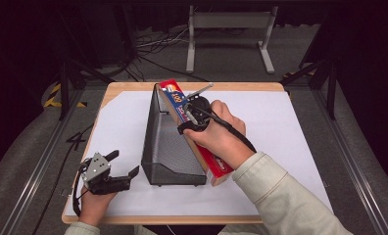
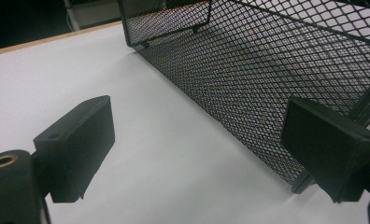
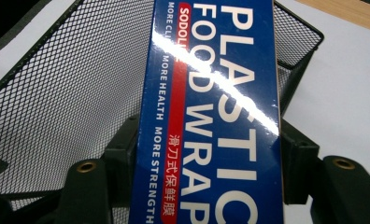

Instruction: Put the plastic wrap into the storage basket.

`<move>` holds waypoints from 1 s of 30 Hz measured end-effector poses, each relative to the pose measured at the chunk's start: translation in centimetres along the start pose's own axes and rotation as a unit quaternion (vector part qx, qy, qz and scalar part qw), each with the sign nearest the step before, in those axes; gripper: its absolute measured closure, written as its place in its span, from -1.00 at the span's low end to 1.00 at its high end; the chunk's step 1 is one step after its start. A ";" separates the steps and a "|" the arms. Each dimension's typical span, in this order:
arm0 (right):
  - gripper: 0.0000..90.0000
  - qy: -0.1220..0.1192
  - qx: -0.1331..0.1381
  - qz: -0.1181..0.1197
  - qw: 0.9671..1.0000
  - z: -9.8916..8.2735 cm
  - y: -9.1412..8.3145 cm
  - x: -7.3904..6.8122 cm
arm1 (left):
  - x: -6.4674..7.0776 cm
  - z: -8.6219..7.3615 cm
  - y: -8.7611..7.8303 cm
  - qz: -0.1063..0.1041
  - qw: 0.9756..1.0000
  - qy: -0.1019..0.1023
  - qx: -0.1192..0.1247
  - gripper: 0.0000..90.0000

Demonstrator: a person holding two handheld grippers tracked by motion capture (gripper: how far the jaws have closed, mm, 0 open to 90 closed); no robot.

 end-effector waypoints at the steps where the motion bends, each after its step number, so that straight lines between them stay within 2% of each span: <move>1: -0.15 -0.004 0.000 0.001 1.000 -0.1 0.2 -0.1 | 0.0 0.0 0.0 0.000 1.000 -0.001 -0.001 -0.76; 6: -0.14 -0.009 -0.008 0.005 1.000 -0.6 1.2 -0.6 | 0.0 0.0 -0.1 0.002 1.000 0.001 -0.001 -0.76; 13: -0.15 0.000 -0.024 0.002 1.000 -1.2 2.3 -1.0 | 0.0 -0.1 0.0 0.001 1.000 0.010 -0.002 -0.76; 21: -0.15 0.003 -0.050 -0.001 0.999 -2.0 3.3 -1.6 | 0.1 -0.1 0.0 0.000 1.000 0.012 -0.005 -0.76; 30: -0.15 0.016 -0.087 -0.006 0.996 -2.5 4.4 -1.8 | 0.0 -0.1 0.0 -0.001 1.000 0.012 -0.005 -0.76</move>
Point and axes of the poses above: each handheld gripper's, and its own axes: y roughly forward along the jaws, z roughly out of its top, x roughly to its right, the point moved 9 cm from there along y, roughly forward along the jaws, and after that the axes turned 12 degrees about x, right-handed, at the moved point
